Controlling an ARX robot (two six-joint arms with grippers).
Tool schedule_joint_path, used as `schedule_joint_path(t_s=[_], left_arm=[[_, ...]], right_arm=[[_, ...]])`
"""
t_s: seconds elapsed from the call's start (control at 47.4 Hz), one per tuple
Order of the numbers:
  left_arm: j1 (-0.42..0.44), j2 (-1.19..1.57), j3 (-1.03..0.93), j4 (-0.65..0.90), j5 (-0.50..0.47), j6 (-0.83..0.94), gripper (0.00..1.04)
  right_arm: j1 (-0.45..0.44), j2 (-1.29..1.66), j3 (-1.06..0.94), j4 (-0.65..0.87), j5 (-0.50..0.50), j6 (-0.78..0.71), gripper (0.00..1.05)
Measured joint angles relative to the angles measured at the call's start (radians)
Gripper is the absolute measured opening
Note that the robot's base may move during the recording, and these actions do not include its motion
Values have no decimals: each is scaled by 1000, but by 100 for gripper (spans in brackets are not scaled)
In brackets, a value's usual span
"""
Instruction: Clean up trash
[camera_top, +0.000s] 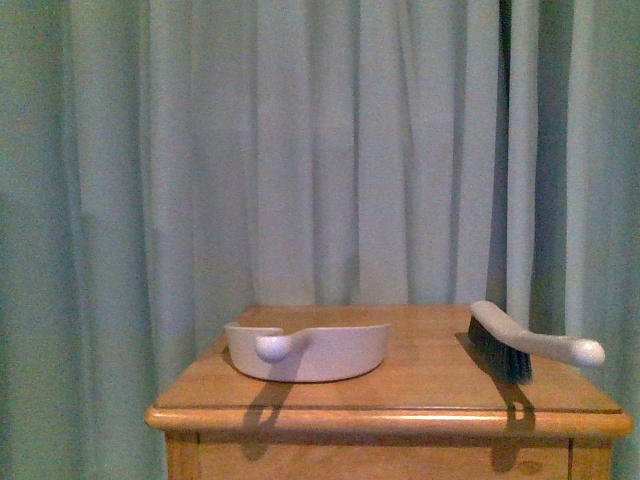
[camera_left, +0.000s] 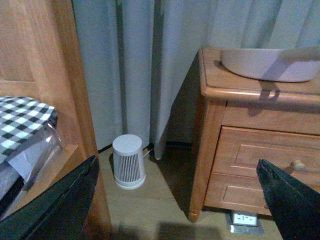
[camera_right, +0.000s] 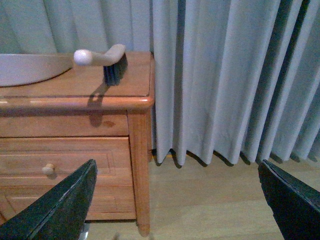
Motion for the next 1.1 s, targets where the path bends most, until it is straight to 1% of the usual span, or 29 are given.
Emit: schedule_joint_path(t_s=[0.19, 0.232, 0.275, 0.38, 0.444, 0.57, 0.634, 0.718, 0.76, 0.887, 1.098], left_arm=[[0, 0, 0, 0, 0, 0, 97], [-6, 12, 8, -24, -31, -26, 97], [-5, 85, 40, -93, -72, -98, 97], [2, 267, 97, -66, -37, -129, 97], [-12, 414, 181, -51, -2, -89, 97], [-61, 691, 401, -61, -8, 18, 97], [-109, 836, 546, -89, -49, 64, 97], [-214, 1048, 784, -188, -80, 100, 97], [-256, 1122, 866, -219, -97, 112, 97], [-357, 1344, 1110, -298, -156, 107, 97], [-430, 1649, 1450, -406, -230, 47, 97]], right_arm=[[0, 0, 0, 0, 1, 0, 97], [0, 0, 0, 0, 0, 0, 97], [0, 0, 0, 0, 0, 0, 97], [0, 0, 0, 0, 0, 0, 97], [0, 0, 0, 0, 0, 0, 97], [0, 0, 0, 0, 0, 0, 97], [0, 0, 0, 0, 0, 0, 97], [0, 0, 0, 0, 0, 0, 97], [0, 0, 0, 0, 0, 0, 97], [0, 0, 0, 0, 0, 0, 97], [0, 0, 0, 0, 0, 0, 97]])
